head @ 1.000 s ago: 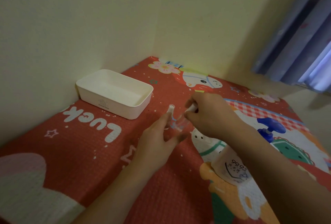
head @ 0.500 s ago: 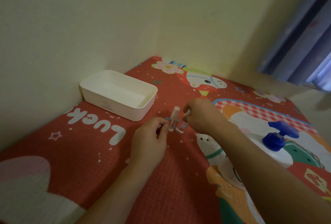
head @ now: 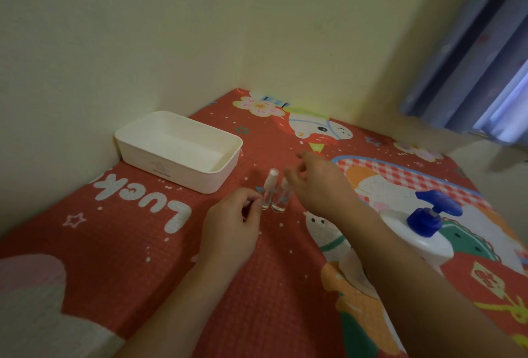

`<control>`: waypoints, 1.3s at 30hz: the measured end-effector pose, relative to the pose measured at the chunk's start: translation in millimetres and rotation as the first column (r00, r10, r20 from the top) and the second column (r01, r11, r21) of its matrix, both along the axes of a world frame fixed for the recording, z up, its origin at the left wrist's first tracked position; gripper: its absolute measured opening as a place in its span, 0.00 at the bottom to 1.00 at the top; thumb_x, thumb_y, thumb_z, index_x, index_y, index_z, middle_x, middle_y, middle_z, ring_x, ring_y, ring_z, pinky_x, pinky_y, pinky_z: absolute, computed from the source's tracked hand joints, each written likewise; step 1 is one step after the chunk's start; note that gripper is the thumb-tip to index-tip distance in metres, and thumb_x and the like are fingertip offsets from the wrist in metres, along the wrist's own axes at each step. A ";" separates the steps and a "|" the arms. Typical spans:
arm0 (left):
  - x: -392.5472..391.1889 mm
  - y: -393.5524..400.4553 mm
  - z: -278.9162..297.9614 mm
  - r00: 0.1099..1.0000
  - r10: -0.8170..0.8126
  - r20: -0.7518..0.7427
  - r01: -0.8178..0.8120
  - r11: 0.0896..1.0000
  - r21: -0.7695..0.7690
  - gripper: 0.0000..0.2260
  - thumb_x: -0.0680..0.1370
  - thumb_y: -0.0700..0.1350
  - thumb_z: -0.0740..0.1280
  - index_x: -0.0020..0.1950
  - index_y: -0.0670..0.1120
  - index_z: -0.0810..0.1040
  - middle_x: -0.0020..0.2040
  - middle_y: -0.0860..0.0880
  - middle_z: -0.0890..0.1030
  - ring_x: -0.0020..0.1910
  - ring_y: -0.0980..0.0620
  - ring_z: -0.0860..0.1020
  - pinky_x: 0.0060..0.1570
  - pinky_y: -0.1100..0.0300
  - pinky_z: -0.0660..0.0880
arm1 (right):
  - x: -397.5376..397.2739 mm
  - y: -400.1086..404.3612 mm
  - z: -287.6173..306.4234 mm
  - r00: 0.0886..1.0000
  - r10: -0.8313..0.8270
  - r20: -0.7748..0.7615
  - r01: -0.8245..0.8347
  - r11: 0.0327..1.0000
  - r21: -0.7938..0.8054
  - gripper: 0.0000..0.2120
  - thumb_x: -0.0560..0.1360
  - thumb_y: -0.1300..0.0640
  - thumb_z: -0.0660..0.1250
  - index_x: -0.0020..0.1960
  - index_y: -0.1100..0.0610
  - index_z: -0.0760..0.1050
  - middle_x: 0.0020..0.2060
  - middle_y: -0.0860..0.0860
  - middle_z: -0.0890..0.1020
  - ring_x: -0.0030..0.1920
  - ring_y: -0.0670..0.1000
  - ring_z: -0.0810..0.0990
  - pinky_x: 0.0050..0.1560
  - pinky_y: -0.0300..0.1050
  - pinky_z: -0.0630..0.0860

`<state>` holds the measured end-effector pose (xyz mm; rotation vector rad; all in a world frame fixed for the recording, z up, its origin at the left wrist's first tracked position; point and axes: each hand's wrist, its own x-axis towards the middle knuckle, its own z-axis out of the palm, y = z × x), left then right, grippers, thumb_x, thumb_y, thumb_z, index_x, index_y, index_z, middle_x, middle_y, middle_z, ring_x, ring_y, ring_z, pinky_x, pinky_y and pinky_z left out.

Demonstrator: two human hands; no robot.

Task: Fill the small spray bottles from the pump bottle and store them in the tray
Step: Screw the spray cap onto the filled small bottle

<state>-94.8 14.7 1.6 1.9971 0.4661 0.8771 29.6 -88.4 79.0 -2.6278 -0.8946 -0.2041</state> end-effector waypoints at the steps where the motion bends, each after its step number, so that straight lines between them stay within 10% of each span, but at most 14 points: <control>1: -0.5 -0.1 -0.2 1.000 0.001 -0.002 -0.001 1.000 -0.004 0.05 0.78 0.42 0.69 0.46 0.52 0.81 0.36 0.59 0.81 0.44 0.64 0.78 0.36 0.67 0.72 | -0.2 -0.6 -0.3 0.998 -0.037 0.042 0.036 0.999 0.031 0.22 0.78 0.50 0.55 0.68 0.58 0.68 0.55 0.56 0.79 0.54 0.58 0.78 0.52 0.51 0.76; 10: -0.9 -2.3 -0.3 1.000 -0.006 0.003 0.006 0.999 0.038 0.04 0.78 0.43 0.69 0.45 0.52 0.81 0.36 0.61 0.79 0.46 0.66 0.77 0.34 0.71 0.71 | 17.4 7.8 -36.6 0.923 -0.373 0.093 0.371 0.802 -0.468 0.28 0.79 0.53 0.50 0.77 0.55 0.47 0.76 0.64 0.48 0.75 0.67 0.47 0.73 0.65 0.49; 17: -0.5 -1.9 -1.6 0.999 -0.038 -0.003 0.038 0.998 0.042 0.05 0.78 0.43 0.69 0.46 0.53 0.81 0.37 0.61 0.80 0.43 0.63 0.78 0.34 0.70 0.72 | 34.1 11.0 -56.4 0.824 -0.565 -0.045 0.410 0.649 -0.641 0.31 0.76 0.52 0.61 0.76 0.56 0.55 0.73 0.67 0.57 0.70 0.70 0.62 0.68 0.68 0.61; 24: -0.2 -1.8 -3.2 0.999 -0.041 0.005 0.041 0.997 0.072 0.04 0.78 0.44 0.69 0.45 0.53 0.81 0.36 0.62 0.80 0.42 0.60 0.79 0.34 0.68 0.73 | 34.6 9.9 -54.2 0.907 -0.421 -0.007 0.364 0.792 -0.490 0.14 0.76 0.60 0.64 0.61 0.60 0.76 0.57 0.60 0.78 0.55 0.59 0.78 0.54 0.53 0.79; 39: 0.5 -7.1 -2.0 0.993 -0.077 0.086 0.072 0.996 0.058 0.06 0.78 0.47 0.68 0.55 0.52 0.80 0.47 0.59 0.81 0.45 0.61 0.79 0.41 0.62 0.78 | 3.3 4.9 4.4 0.920 -0.273 0.282 0.215 0.951 0.222 0.23 0.75 0.69 0.59 0.68 0.59 0.67 0.59 0.57 0.73 0.43 0.57 0.78 0.38 0.45 0.70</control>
